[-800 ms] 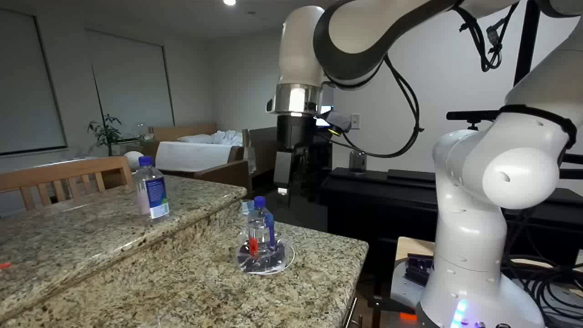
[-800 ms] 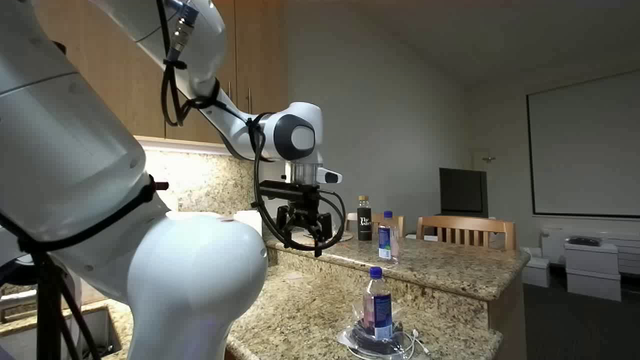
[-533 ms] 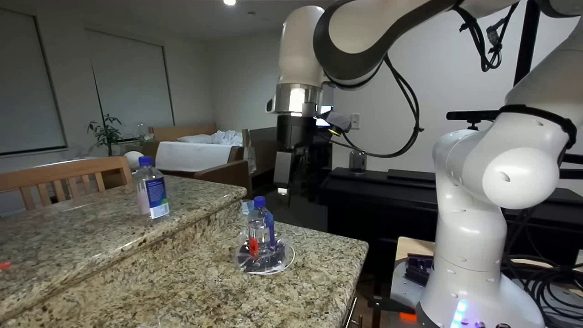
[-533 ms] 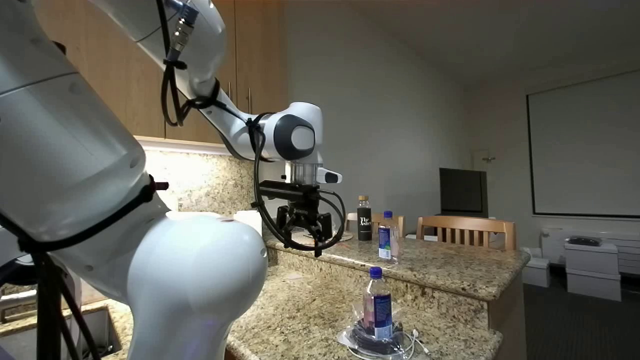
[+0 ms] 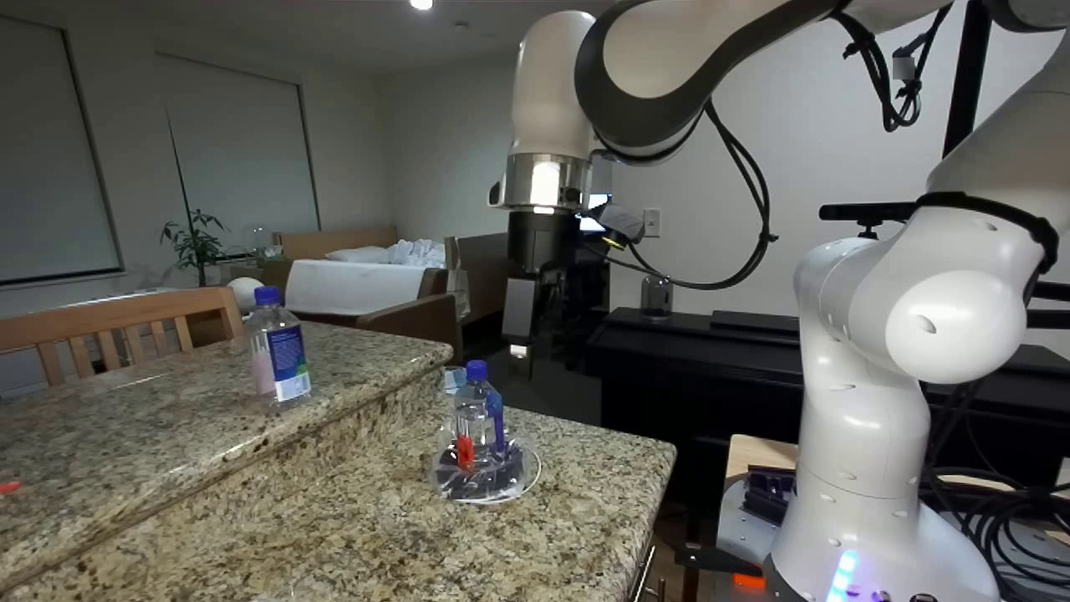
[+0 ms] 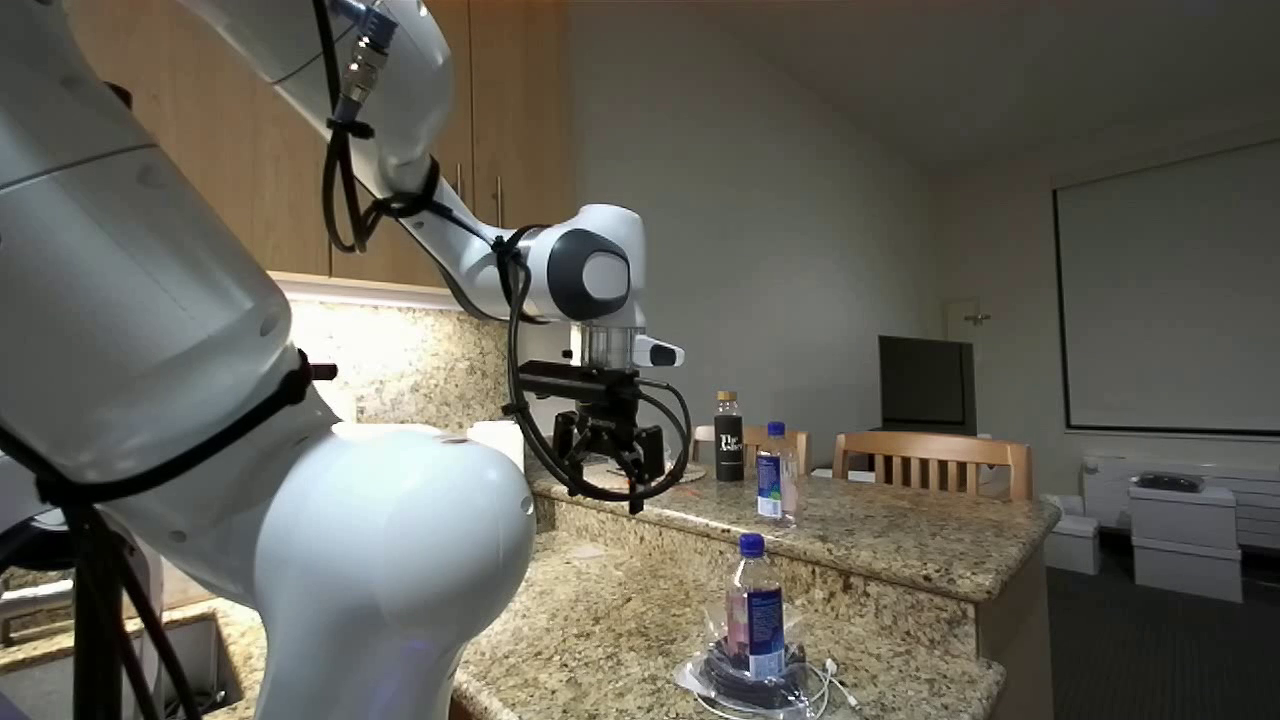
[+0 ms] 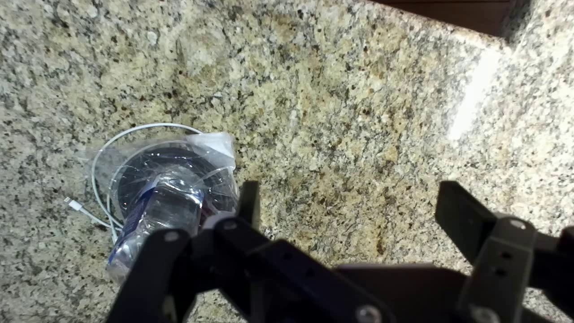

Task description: Move the water bottle on the bottom counter to the left then move the water bottle from the upper counter to the bottom counter.

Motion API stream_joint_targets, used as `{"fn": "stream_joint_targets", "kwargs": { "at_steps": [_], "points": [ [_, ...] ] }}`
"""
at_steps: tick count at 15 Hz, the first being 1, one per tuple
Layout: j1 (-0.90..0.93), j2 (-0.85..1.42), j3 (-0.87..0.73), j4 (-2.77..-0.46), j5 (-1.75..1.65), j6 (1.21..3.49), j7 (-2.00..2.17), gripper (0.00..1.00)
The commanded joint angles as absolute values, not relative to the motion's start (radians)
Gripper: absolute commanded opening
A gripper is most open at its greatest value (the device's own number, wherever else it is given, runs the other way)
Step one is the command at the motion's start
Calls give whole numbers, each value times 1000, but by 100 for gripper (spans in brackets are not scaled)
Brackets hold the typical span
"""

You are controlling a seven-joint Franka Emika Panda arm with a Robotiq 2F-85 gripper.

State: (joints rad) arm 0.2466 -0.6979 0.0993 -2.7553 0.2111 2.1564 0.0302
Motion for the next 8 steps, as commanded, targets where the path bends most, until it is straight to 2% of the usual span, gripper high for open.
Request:
{"fn": "stream_joint_targets", "kwargs": {
  "at_steps": [1,8],
  "points": [
    [237,-699,108,-2753,217,2152,25,100],
    [224,-686,117,-2736,193,2154,31,100]
  ]
}}
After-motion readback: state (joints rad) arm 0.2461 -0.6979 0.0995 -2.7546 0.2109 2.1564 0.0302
